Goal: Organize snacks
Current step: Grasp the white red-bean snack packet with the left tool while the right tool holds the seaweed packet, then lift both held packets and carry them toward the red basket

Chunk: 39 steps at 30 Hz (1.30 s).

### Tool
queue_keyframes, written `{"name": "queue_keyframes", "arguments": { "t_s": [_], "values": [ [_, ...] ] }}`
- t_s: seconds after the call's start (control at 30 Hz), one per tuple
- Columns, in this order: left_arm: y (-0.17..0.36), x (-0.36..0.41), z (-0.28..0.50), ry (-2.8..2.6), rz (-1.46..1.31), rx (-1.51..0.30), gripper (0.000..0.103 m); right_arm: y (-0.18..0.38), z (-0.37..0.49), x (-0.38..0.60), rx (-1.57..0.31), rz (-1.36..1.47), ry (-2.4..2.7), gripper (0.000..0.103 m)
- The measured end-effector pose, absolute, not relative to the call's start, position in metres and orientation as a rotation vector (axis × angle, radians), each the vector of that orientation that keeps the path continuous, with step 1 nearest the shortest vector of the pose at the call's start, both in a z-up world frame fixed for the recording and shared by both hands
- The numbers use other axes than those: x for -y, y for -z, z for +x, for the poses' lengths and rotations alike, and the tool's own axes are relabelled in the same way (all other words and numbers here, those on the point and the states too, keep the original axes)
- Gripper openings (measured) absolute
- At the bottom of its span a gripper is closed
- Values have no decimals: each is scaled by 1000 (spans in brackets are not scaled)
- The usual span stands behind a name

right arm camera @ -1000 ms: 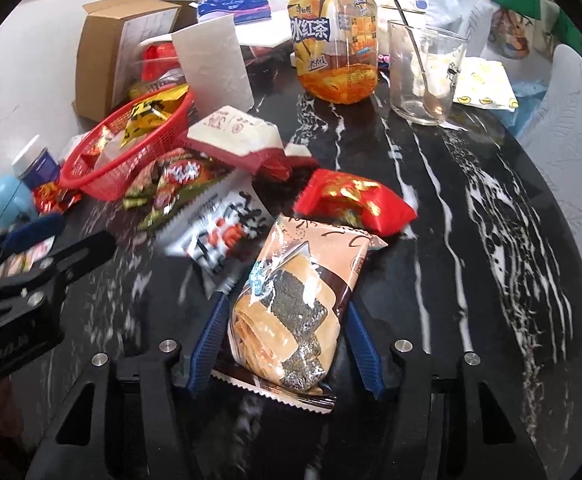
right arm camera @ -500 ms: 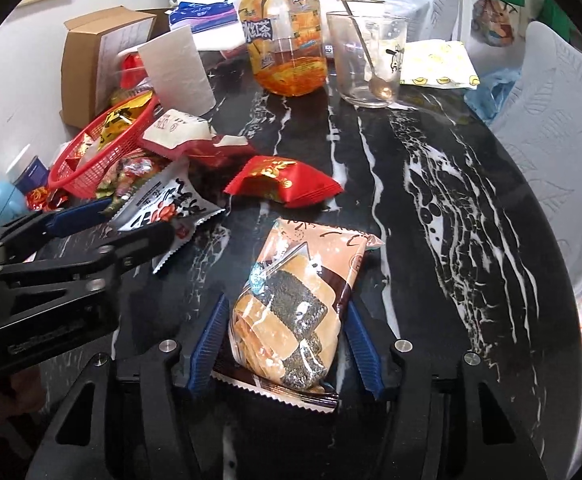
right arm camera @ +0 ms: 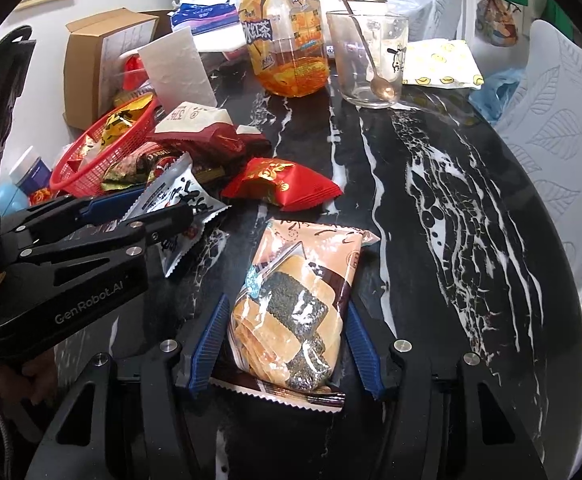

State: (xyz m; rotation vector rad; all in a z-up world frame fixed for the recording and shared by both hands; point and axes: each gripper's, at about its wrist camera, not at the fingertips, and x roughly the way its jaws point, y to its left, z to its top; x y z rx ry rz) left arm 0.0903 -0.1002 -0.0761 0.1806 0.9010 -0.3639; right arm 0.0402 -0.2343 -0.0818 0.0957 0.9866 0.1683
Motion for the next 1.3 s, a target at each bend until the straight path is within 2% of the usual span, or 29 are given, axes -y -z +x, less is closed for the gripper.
{"name": "queue_keyframes", "arguments": {
  "t_s": [0.23,0.7,0.77,0.87,0.93,1.13,1.17,1.2,1.3],
  "values": [
    [72,93,64,410,154,-938,35,80,28,231,-979,70,-164,56],
    [70,90,3,457,202,-994,35,78,-16,228,-988,44,-193,56],
    [72,92,0,458,221,-996,38,78,-21,228,-988,43,-200,56],
    [80,95,1,453,234,-1035,47,78,-25,228,-991,51,-199,56],
    [88,95,5,451,215,-1079,47,78,-26,229,-994,57,-196,56],
    [85,88,1,461,145,-1027,48,78,-28,228,-997,54,-185,56],
    [84,87,0,467,140,-1015,47,77,-28,228,-997,52,-184,56],
    [83,88,-1,468,141,-1010,31,77,-27,227,-997,52,-183,56],
    [82,89,-4,461,151,-1008,28,78,-27,227,-992,49,-184,56]
  ]
}}
